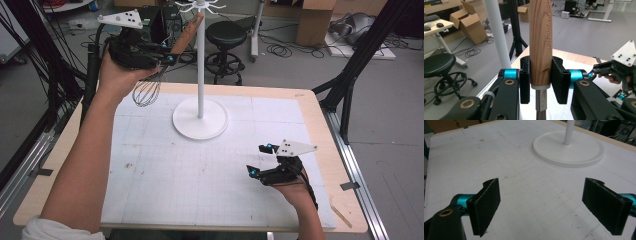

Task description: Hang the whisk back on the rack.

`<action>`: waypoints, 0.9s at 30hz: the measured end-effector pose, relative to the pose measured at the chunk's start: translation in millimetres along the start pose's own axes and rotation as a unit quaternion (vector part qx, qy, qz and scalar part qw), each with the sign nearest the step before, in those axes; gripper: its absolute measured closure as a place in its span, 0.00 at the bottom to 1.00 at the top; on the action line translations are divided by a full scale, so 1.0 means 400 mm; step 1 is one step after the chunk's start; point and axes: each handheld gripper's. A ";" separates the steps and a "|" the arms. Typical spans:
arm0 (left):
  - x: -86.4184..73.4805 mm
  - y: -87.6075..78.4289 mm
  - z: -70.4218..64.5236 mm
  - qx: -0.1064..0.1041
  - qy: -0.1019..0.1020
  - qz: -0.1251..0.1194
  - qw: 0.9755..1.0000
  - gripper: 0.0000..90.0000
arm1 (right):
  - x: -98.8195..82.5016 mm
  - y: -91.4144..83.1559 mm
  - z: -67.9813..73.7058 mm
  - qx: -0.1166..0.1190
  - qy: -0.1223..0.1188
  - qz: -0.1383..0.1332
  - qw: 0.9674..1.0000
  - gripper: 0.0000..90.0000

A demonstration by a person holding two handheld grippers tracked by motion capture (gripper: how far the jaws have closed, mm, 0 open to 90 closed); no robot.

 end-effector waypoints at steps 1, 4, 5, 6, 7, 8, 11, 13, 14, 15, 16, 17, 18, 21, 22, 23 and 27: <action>0.000 0.000 0.000 0.000 0.000 0.000 1.000 0.79 | -0.001 0.000 0.000 0.000 0.001 0.001 1.000 0.16; 0.009 0.002 0.004 0.006 0.001 0.000 1.000 0.79 | -0.003 0.001 -0.004 0.001 0.000 0.001 1.000 0.16; 0.010 0.002 0.006 0.006 0.000 -0.002 1.000 0.79 | -0.003 0.001 -0.004 0.002 0.003 0.001 1.000 0.16; 0.011 0.005 0.011 0.009 -0.002 -0.002 1.000 0.79 | -0.003 0.001 -0.004 0.002 0.003 0.001 1.000 0.16; 0.011 0.005 0.011 0.009 -0.002 -0.002 1.000 0.79 | -0.003 0.001 -0.004 0.002 0.003 0.001 1.000 0.16; 0.011 0.007 0.013 0.011 -0.004 -0.002 1.000 0.79 | -0.003 0.000 -0.004 0.002 0.004 0.001 1.000 0.16; 0.008 0.011 0.020 0.016 -0.009 0.002 1.000 0.79 | -0.003 -0.001 -0.004 0.001 0.003 0.000 1.000 0.16; 0.007 0.014 0.023 0.018 -0.012 0.004 1.000 0.79 | -0.003 -0.001 -0.005 0.001 0.003 -0.001 1.000 0.16; 0.006 0.016 0.023 0.019 -0.012 0.006 1.000 0.79 | -0.003 -0.001 -0.005 0.001 0.003 -0.001 1.000 0.16; 0.006 0.017 0.024 0.021 -0.013 0.006 1.000 0.79 | -0.003 -0.001 -0.004 0.002 0.005 0.000 1.000 0.16; 0.005 0.019 0.024 0.022 -0.014 0.008 1.000 0.79 | -0.004 0.000 -0.004 0.002 0.004 0.000 1.000 0.16; 0.005 0.021 0.025 0.022 -0.014 0.010 1.000 0.79 | -0.004 0.000 -0.005 0.002 0.003 0.000 1.000 0.16; 0.004 0.023 0.026 0.024 -0.016 0.011 1.000 0.79 | -0.004 0.000 -0.004 0.002 0.003 0.001 1.000 0.16; 0.002 0.027 0.029 0.027 -0.018 0.011 0.999 0.79 | -0.004 -0.001 -0.005 0.001 0.003 -0.001 1.000 0.16; 0.001 0.029 0.030 0.026 -0.018 0.012 0.999 0.79 | -0.004 -0.001 -0.005 0.002 0.004 0.000 1.000 0.16; 0.000 0.031 0.031 0.029 -0.016 0.013 0.999 0.79 | -0.004 -0.002 -0.005 0.002 0.004 0.000 1.000 0.16; -0.004 0.042 0.031 0.029 -0.021 0.015 0.999 0.79 | -0.005 -0.003 -0.006 0.002 0.005 -0.001 1.000 0.16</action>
Point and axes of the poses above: each handheld gripper's, and its own axes: y roughly forward along the jaws, x roughly out of its top, z roughly to its left, and after that the axes turned 8 degrees about z, right-handed
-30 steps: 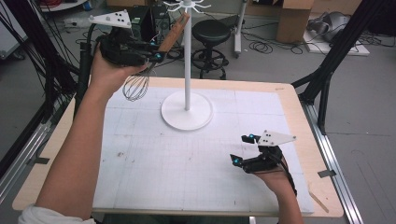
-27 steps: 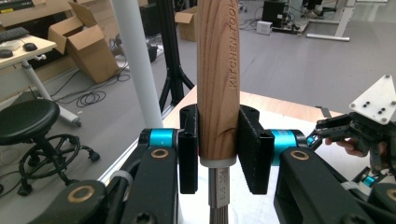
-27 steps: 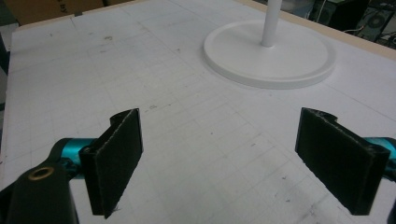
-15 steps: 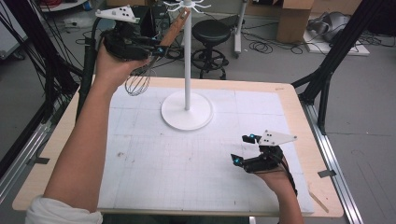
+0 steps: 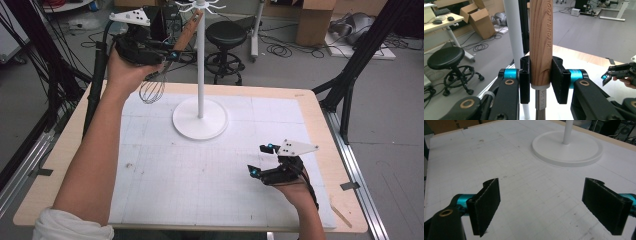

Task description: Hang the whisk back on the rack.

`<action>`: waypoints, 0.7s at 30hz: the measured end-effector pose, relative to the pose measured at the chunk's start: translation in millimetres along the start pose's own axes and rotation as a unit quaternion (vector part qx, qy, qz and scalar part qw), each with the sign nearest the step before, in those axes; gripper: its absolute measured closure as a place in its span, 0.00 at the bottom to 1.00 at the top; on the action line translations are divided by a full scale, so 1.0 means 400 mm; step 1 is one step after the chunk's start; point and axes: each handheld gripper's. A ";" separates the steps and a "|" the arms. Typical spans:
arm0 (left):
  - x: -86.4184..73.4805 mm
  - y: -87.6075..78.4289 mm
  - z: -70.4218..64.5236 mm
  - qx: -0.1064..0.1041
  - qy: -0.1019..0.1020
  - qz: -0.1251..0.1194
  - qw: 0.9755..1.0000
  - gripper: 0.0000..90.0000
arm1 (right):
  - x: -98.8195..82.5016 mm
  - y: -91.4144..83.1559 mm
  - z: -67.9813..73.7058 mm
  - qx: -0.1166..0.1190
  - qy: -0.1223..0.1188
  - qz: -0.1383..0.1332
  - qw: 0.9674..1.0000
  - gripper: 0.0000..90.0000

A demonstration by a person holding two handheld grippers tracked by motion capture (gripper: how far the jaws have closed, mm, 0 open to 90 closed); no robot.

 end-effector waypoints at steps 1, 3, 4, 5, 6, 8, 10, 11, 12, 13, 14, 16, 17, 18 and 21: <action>-0.001 0.003 0.000 0.000 0.000 0.001 1.000 0.79 | 0.000 0.000 0.000 0.000 0.000 -0.001 1.000 0.16; -0.004 0.011 0.002 0.000 0.000 0.008 1.000 0.79 | 0.000 -0.001 0.000 0.000 -0.001 -0.001 1.000 0.16; -0.006 0.015 0.003 0.003 0.000 0.010 1.000 0.79 | 0.000 -0.001 0.000 0.000 -0.002 0.000 1.000 0.16; -0.007 0.018 0.003 0.003 -0.001 0.014 1.000 0.79 | 0.000 0.000 0.000 0.000 -0.002 -0.001 1.000 0.16; -0.007 0.020 0.004 0.002 -0.002 0.014 1.000 0.79 | 0.000 0.000 0.000 0.001 -0.001 0.000 1.000 0.16; -0.008 0.023 0.005 0.001 -0.003 0.014 1.000 0.79 | 0.000 0.001 0.000 0.001 -0.002 0.000 1.000 0.16; -0.007 0.025 0.007 0.001 -0.004 0.013 1.000 0.79 | 0.000 0.001 0.000 0.000 -0.003 0.000 1.000 0.16; -0.008 0.026 0.007 0.002 -0.003 0.014 1.000 0.79 | 0.000 0.001 0.000 0.001 -0.002 0.000 1.000 0.16; -0.009 0.027 0.008 0.002 -0.005 0.013 1.000 0.79 | 0.000 0.001 0.000 0.001 -0.002 0.000 1.000 0.16; -0.009 0.028 0.009 -0.001 -0.007 0.013 1.000 0.79 | 0.000 0.001 0.000 0.001 -0.001 0.000 1.000 0.16; -0.010 0.028 0.011 -0.001 -0.008 0.014 1.000 0.79 | 0.000 0.001 0.000 0.001 -0.001 0.000 1.000 0.16; -0.010 0.028 0.012 0.004 -0.007 0.014 1.000 0.79 | -0.001 0.001 -0.001 0.001 -0.002 0.001 1.000 0.16; -0.009 0.027 0.012 0.007 -0.006 0.017 1.000 0.78 | -0.001 0.002 -0.001 0.001 -0.001 0.001 1.000 0.16; -0.009 0.028 0.011 0.014 -0.003 0.022 1.000 0.75 | -0.001 0.002 -0.001 0.002 -0.001 0.002 1.000 0.16; -0.012 0.027 0.009 0.014 -0.002 0.029 0.999 0.65 | 0.000 0.003 0.000 0.003 -0.003 0.003 1.000 0.16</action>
Point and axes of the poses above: each handheld gripper's, and its own axes: y roughly forward along the jaws, x roughly out of its top, z roughly to its left, and after that the axes turned 8 degrees about z, right-handed
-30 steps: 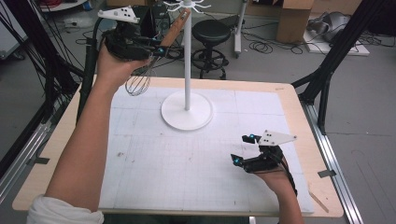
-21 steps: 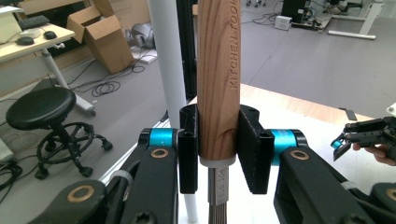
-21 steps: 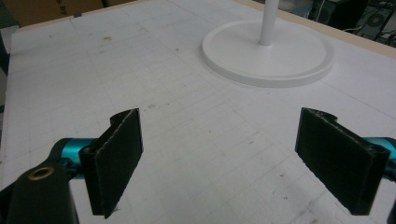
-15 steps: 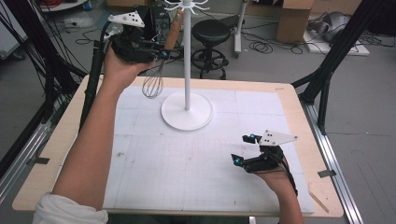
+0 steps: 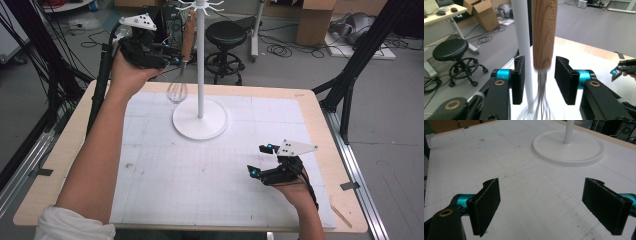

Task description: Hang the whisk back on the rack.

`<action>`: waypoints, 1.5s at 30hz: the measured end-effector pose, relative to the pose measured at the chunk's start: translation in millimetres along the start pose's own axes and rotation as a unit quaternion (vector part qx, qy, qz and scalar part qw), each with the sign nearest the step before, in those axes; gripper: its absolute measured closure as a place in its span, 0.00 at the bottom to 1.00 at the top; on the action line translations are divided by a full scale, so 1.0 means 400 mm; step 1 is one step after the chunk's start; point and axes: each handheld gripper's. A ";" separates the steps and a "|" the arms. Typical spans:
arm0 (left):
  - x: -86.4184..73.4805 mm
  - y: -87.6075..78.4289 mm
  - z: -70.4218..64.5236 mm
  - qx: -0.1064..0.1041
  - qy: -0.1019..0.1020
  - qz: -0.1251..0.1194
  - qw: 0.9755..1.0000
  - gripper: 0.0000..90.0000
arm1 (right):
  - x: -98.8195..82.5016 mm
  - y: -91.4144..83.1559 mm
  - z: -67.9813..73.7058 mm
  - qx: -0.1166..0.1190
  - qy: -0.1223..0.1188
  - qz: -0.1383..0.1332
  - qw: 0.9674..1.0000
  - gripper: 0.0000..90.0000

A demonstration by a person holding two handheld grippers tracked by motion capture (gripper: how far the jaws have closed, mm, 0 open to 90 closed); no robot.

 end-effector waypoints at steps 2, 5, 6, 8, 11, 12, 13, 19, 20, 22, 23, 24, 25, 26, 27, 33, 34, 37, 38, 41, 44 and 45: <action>-0.001 -0.002 -0.003 -0.005 -0.006 0.002 1.000 0.64 | 0.000 0.000 0.000 0.000 0.000 0.000 1.000 0.16; -0.001 -0.004 -0.009 -0.015 -0.003 0.007 1.000 0.58 | 0.001 0.002 0.001 -0.001 -0.003 0.000 1.000 0.16; -0.001 -0.005 -0.013 -0.020 0.000 0.007 1.000 0.56 | 0.001 0.003 0.002 -0.001 -0.003 0.000 1.000 0.16; -0.004 -0.006 -0.019 -0.027 0.002 0.004 1.000 0.53 | 0.002 0.002 0.004 -0.001 -0.003 0.001 1.000 0.16; -0.018 -0.008 -0.026 -0.039 0.001 -0.005 0.999 0.51 | 0.003 0.001 0.004 0.000 -0.005 -0.001 1.000 0.16; -0.024 -0.008 -0.027 -0.044 0.003 -0.003 0.999 0.50 | 0.003 0.001 0.005 0.000 -0.005 -0.001 1.000 0.16; -0.030 -0.008 -0.027 -0.048 0.005 0.000 0.999 0.49 | 0.003 0.001 0.006 0.001 -0.003 -0.001 1.000 0.16; -0.067 -0.014 -0.038 -0.071 -0.001 0.014 0.997 0.43 | 0.005 0.005 0.008 0.002 -0.005 0.001 1.000 0.16; -0.072 -0.016 -0.039 -0.073 -0.002 0.016 0.997 0.42 | 0.005 0.005 0.008 0.003 -0.005 0.002 1.000 0.16; -0.083 -0.019 -0.043 -0.075 -0.006 0.013 0.997 0.40 | 0.005 0.006 0.009 0.003 -0.005 0.003 1.000 0.16; -0.088 -0.022 -0.045 -0.077 -0.004 0.011 0.997 0.39 | 0.005 0.006 0.008 0.002 -0.006 0.004 1.000 0.16; -0.093 -0.024 -0.048 -0.079 -0.002 0.009 0.997 0.39 | 0.005 0.006 0.009 0.002 -0.005 0.004 1.000 0.16; -0.099 -0.025 -0.052 -0.082 -0.003 0.005 0.997 0.38 | 0.005 0.006 0.009 0.003 -0.006 0.004 1.000 0.16; -0.104 -0.026 -0.055 -0.084 -0.001 0.005 0.996 0.37 | 0.005 0.006 0.009 0.003 -0.005 0.002 1.000 0.16; -0.110 -0.026 -0.059 -0.084 -0.002 0.007 0.996 0.36 | 0.005 0.006 0.008 0.003 -0.007 0.001 1.000 0.16; -0.146 -0.029 -0.074 -0.084 0.004 -0.002 0.996 0.32 | 0.006 0.005 0.010 0.003 -0.007 0.002 1.000 0.16; -0.152 -0.029 -0.076 -0.083 0.003 -0.003 0.997 0.32 | 0.006 0.005 0.009 0.002 -0.008 0.001 1.000 0.16; -0.169 -0.030 -0.081 -0.083 0.003 -0.005 0.997 0.29 | 0.006 0.005 0.010 0.002 -0.007 0.001 1.000 0.16; -0.175 -0.030 -0.084 -0.083 0.002 -0.005 0.997 0.28 | 0.006 0.005 0.009 0.002 -0.008 0.001 1.000 0.16; -0.193 -0.028 -0.095 -0.084 0.003 -0.006 0.996 0.25 | 0.006 0.007 0.011 0.002 -0.006 0.004 1.000 0.16; -0.210 -0.028 -0.107 -0.084 0.009 -0.005 0.996 0.23 | 0.006 0.008 0.010 0.002 -0.009 0.003 1.000 0.16; -0.216 -0.028 -0.110 -0.087 0.010 -0.003 0.996 0.23 | 0.006 0.008 0.011 0.002 -0.008 0.003 1.000 0.16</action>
Point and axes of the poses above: each handheld gripper's, and its own axes: y roughly forward along the jaws, x roughly out of its top, z roughly to its left, and after that the axes turned 8 degrees about z, right-handed
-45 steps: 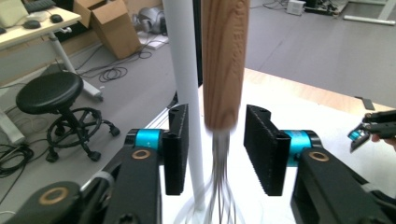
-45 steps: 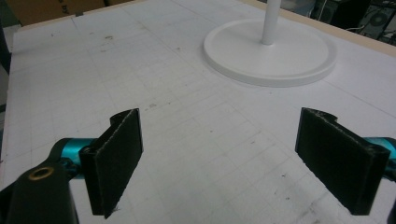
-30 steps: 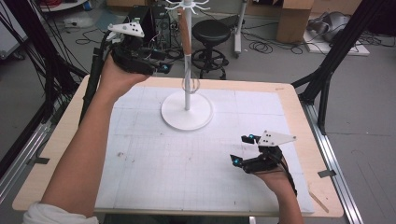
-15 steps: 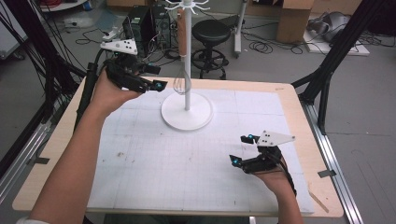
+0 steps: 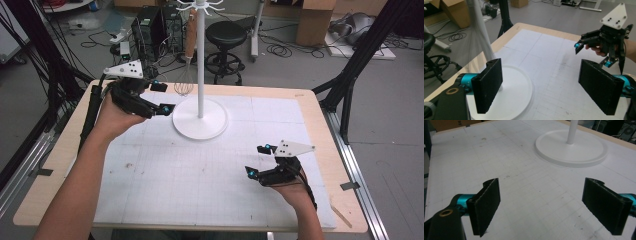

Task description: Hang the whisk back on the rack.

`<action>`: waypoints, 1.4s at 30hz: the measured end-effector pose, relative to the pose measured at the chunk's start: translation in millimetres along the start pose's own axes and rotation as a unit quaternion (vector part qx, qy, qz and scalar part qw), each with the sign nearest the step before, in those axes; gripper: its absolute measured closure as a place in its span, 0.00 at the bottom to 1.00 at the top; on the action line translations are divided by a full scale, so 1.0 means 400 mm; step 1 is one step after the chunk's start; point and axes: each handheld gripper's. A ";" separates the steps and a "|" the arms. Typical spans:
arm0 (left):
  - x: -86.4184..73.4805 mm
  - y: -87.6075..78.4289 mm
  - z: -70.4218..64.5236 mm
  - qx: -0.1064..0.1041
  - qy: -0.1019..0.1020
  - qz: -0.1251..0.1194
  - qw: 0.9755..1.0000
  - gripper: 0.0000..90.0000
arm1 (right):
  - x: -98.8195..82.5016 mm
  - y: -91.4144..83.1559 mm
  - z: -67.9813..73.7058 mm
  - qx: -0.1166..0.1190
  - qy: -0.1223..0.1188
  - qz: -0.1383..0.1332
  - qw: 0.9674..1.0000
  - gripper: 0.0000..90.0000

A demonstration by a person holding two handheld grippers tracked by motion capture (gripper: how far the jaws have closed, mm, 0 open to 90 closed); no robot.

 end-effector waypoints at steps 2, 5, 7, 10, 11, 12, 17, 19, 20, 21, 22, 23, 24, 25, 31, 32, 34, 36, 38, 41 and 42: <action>-0.012 0.002 -0.007 -0.002 0.003 0.002 1.000 0.22 | 0.000 0.000 0.000 0.000 -0.001 0.000 1.000 0.16; -0.030 0.006 -0.015 -0.013 0.005 0.001 1.000 0.21 | 0.000 -0.001 0.000 -0.001 0.000 0.000 1.000 0.16; -0.043 0.009 -0.022 -0.021 0.006 0.001 1.000 0.21 | 0.000 -0.001 0.000 -0.001 -0.001 0.000 1.000 0.16; -0.064 0.012 -0.030 -0.032 0.009 -0.005 0.999 0.19 | -0.001 -0.001 0.001 0.000 0.000 0.001 1.000 0.16; -0.073 0.014 -0.033 -0.035 0.008 -0.005 0.999 0.19 | -0.001 -0.001 0.001 0.000 0.000 0.000 1.000 0.16; -0.079 0.016 -0.034 -0.036 0.008 -0.005 0.999 0.19 | -0.001 -0.002 0.000 -0.001 0.000 0.000 1.000 0.16; -0.119 0.027 -0.046 -0.046 0.003 -0.005 0.999 0.17 | -0.001 -0.001 0.000 -0.001 0.000 0.000 1.000 0.16; -0.136 0.031 -0.049 -0.048 0.000 -0.008 0.999 0.16 | -0.002 0.000 -0.001 -0.001 -0.001 0.001 1.000 0.16; -0.144 0.032 -0.050 -0.050 -0.001 -0.011 0.999 0.16 | -0.002 0.000 -0.001 -0.002 -0.002 0.001 1.000 0.16; -0.152 0.033 -0.052 -0.052 -0.002 -0.012 0.999 0.16 | -0.002 0.000 0.000 0.000 0.001 0.002 1.000 0.16; -0.162 0.034 -0.056 -0.053 -0.002 -0.012 0.999 0.16 | -0.002 0.001 0.000 0.000 0.002 0.002 1.000 0.16; -0.168 0.035 -0.058 -0.053 -0.002 -0.013 0.999 0.15 | -0.003 0.001 0.000 0.000 0.001 0.002 1.000 0.16; -0.176 0.036 -0.060 -0.055 -0.003 -0.012 0.998 0.15 | -0.002 0.001 0.000 0.000 0.002 0.002 1.000 0.16; -0.184 0.037 -0.061 -0.055 -0.003 -0.011 0.998 0.15 | -0.003 0.001 -0.001 -0.001 0.001 0.001 1.000 0.16; -0.238 0.046 -0.061 -0.050 -0.017 -0.008 0.999 0.13 | -0.003 0.002 0.000 0.001 0.001 0.002 1.000 0.16; -0.246 0.047 -0.063 -0.050 -0.019 -0.007 0.999 0.12 | -0.003 0.002 0.001 0.001 0.002 0.003 1.000 0.16; -0.262 0.052 -0.067 -0.045 -0.023 -0.003 0.999 0.11 | -0.003 0.002 0.000 -0.001 0.001 0.002 1.000 0.16; -0.276 0.055 -0.070 -0.045 -0.023 -0.001 0.999 0.10 | -0.003 0.002 -0.001 -0.001 0.001 0.004 1.000 0.16; -0.290 0.060 -0.075 -0.046 -0.025 -0.002 0.999 0.10 | -0.004 0.002 -0.001 -0.002 0.002 0.005 1.000 0.16; -0.308 0.066 -0.084 -0.045 -0.024 -0.001 0.999 0.09 | -0.006 0.002 -0.002 -0.002 0.004 0.006 1.000 0.16; -0.315 0.067 -0.086 -0.048 -0.027 -0.005 0.998 0.09 | -0.007 0.002 -0.004 -0.003 0.004 0.005 1.000 0.16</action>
Point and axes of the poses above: each handheld gripper's, and its own axes: y roughly forward along the jaws, x roughly out of its top, z roughly to its left, and after that the axes turned 8 degrees about z, right-handed
